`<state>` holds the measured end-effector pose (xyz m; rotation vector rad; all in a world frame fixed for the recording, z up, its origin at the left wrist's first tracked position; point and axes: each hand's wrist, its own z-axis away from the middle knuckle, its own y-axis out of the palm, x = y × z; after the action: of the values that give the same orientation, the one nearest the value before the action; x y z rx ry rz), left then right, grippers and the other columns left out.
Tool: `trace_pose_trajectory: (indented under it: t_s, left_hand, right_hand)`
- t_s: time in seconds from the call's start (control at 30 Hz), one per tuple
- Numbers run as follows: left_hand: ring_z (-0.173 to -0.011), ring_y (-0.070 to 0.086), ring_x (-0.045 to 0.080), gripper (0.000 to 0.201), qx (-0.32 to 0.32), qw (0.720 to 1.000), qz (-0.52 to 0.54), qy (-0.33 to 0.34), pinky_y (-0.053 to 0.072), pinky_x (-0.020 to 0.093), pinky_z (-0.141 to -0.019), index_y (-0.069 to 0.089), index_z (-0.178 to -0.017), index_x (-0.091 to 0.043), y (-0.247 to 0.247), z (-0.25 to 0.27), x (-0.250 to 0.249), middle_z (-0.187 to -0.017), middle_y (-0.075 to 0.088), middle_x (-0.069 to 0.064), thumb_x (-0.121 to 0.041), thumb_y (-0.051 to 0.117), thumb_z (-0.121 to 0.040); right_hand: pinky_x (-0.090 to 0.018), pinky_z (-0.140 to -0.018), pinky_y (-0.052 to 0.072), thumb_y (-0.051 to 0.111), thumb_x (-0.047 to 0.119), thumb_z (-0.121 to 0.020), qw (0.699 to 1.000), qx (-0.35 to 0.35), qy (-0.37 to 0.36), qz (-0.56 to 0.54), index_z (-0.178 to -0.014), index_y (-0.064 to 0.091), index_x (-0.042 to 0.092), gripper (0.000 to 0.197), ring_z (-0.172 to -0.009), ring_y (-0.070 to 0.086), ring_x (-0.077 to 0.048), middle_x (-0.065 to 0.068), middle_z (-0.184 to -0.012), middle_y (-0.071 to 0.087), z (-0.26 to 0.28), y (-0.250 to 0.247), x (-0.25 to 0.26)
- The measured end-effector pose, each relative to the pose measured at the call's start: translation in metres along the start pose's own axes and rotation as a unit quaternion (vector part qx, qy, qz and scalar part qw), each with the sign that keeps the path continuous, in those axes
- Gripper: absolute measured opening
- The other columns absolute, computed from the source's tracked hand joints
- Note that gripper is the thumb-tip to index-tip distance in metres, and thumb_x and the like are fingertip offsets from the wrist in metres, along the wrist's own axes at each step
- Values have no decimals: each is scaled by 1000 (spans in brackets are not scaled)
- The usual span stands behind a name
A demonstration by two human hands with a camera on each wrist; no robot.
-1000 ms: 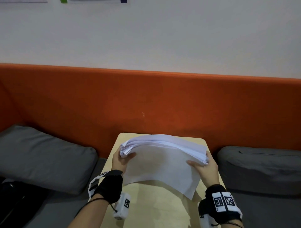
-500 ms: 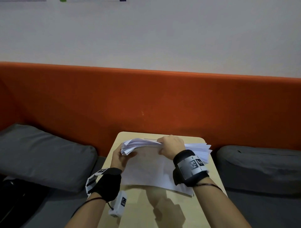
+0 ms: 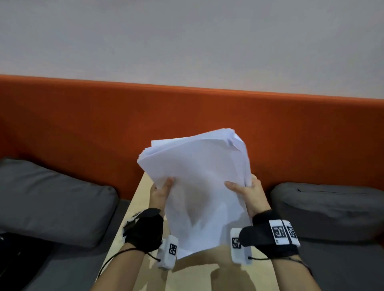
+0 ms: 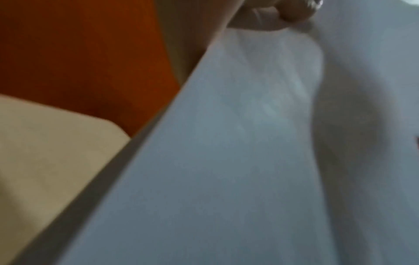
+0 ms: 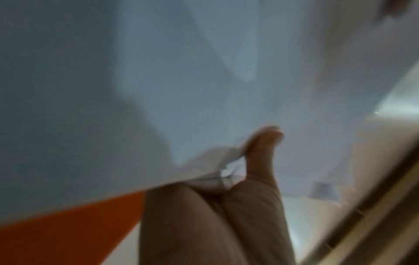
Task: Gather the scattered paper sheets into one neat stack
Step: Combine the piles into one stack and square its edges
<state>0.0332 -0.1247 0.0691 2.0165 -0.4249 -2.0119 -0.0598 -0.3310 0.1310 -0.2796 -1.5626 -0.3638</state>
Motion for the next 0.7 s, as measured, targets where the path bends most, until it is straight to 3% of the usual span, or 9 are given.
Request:
trace_pose_trajectory:
  t_s: [0.1,0.2,0.3,0.37,0.43,0.53,0.6,0.67,0.7]
  left_hand:
    - [-58,68,4,90,30,998,13,45,54,19,-53,63,-84,-14,8,-1,-16,-65,72,-12,-64,85,-12]
    - [-58,67,1,86,44,995,-29,88,54,17,-54,63,-82,-15,13,3,-24,-65,72,-14,-69,81,-18]
    - [-59,66,0,83,66,991,-66,93,52,15,-53,63,-81,-16,10,9,-16,-65,72,-11,-71,80,-20]
    - [-66,66,5,86,57,988,-111,87,50,11,-52,63,-86,-11,7,8,-9,-73,68,-8,-64,81,-20]
    - [-74,64,12,83,70,983,-148,87,50,9,-55,61,-99,-4,4,7,-6,-86,64,0,-52,75,-32]
    - [-75,64,4,91,86,980,-151,97,50,9,-60,58,-106,-5,4,8,-9,-90,64,-3,-57,77,-33]
    - [-74,63,-9,105,94,980,-143,106,49,7,-64,60,-104,-5,6,8,-11,-91,64,-5,-76,75,-28]
    - [-71,61,-16,103,112,976,-152,105,46,3,-64,64,-94,-9,9,8,-11,-90,64,-5,-83,69,-23]
    - [-70,60,-16,103,115,976,-153,103,46,3,-64,65,-92,-9,10,7,-10,-90,65,-3,-83,69,-21]
  right_hand:
    - [-40,-78,56,69,-9,-71,999,-17,-5,-29,-88,67,14,28,-82,68,-29,-5,-83,73,14,-8,-15]
    - [-36,-73,55,70,-9,-71,999,-38,-12,-30,-84,66,12,26,-75,66,-27,-8,-81,70,16,-15,-24]
    - [-27,-69,57,73,-9,-70,999,-21,-9,28,-86,64,17,32,-69,67,-13,-2,-81,69,15,-19,-35]
    - [-24,-70,57,77,-5,-67,999,-5,8,48,-88,65,19,34,-70,68,-7,5,-80,70,15,-19,-43]
    - [-12,-63,53,84,8,-63,999,-2,12,50,-85,65,20,32,-70,67,0,10,-77,70,13,-23,-46]
    - [-21,-75,53,91,43,-31,997,-1,-4,79,-77,65,19,58,-74,66,-14,10,-65,71,9,-32,-48]
    - [-33,-84,53,88,43,-15,998,4,-5,65,-79,63,19,72,-75,63,-19,8,-67,71,9,-30,-50]
    - [-28,-78,50,84,45,-3,1000,0,-1,22,-79,60,19,84,-72,60,-13,10,-68,69,8,-26,-51]
    - [-24,-74,49,82,40,-10,1000,-1,-6,12,-79,59,19,76,-70,62,-9,12,-63,69,8,-24,-51]
